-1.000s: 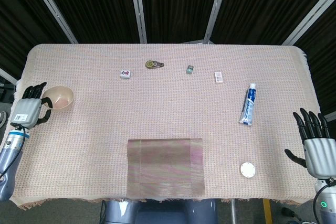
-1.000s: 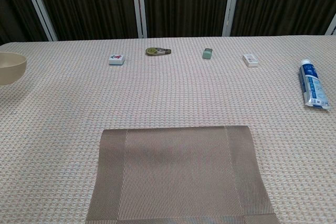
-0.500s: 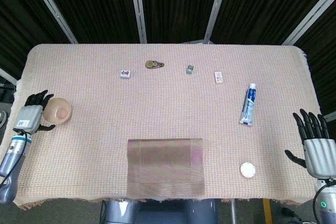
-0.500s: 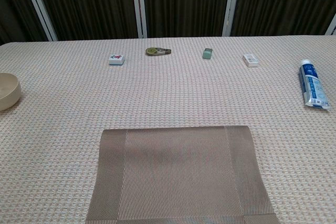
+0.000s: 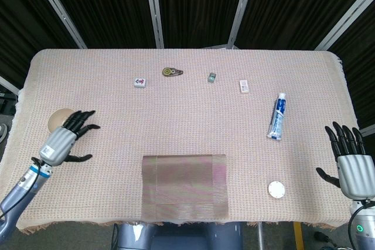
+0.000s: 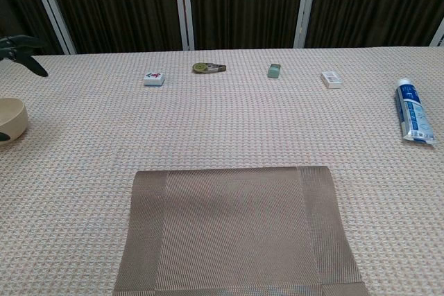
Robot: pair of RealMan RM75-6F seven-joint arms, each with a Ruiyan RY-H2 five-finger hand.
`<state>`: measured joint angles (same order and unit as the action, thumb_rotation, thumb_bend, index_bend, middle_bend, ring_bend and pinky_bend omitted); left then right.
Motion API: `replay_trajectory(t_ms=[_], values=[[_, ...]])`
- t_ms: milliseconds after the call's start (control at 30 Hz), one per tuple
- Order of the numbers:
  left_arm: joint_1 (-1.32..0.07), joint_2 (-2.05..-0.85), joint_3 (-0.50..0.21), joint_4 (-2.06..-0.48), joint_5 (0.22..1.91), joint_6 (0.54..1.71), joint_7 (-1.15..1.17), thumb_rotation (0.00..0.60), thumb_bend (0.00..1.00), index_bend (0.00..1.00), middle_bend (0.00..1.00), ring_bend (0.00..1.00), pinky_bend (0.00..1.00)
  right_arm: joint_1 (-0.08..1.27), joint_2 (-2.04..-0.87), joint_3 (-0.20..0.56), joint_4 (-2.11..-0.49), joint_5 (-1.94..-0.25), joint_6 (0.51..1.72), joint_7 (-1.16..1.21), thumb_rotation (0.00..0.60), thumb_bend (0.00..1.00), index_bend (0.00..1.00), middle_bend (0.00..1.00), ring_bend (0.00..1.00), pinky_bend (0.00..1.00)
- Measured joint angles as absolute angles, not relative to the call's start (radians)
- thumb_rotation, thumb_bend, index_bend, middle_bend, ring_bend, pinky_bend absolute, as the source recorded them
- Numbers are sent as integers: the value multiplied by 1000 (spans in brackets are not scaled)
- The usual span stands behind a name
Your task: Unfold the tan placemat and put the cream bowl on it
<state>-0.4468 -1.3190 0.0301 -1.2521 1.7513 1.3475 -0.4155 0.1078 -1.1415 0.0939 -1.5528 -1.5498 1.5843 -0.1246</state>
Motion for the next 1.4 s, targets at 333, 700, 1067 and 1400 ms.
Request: replay_trajectory(t_ms=[333, 700, 1067, 1400], values=[[-500, -1356, 169, -1404, 1955, 1308, -332, 600, 220, 401, 0, 0, 0, 103, -1135, 98, -1547, -1543, 1583, -108, 600, 0, 0, 0, 0, 0], [-534, -1528, 242, -1295, 2033, 1211, -263, 600, 220, 430, 0, 0, 0, 102, -1133, 103, -1539, -1532, 1574, -98, 600, 0, 0, 0, 0, 0], [-534, -1605, 281, -1160, 2063, 1253, -268, 600, 219, 433, 0, 0, 0, 105, -1135, 105, -1533, -1528, 1563, -100, 600, 0, 0, 0, 0, 0], [-533, -1661, 311, -1093, 2081, 1286, -265, 600, 220, 433, 0, 0, 0, 106, -1136, 107, -1533, -1526, 1559, -101, 600, 0, 0, 0, 0, 0]])
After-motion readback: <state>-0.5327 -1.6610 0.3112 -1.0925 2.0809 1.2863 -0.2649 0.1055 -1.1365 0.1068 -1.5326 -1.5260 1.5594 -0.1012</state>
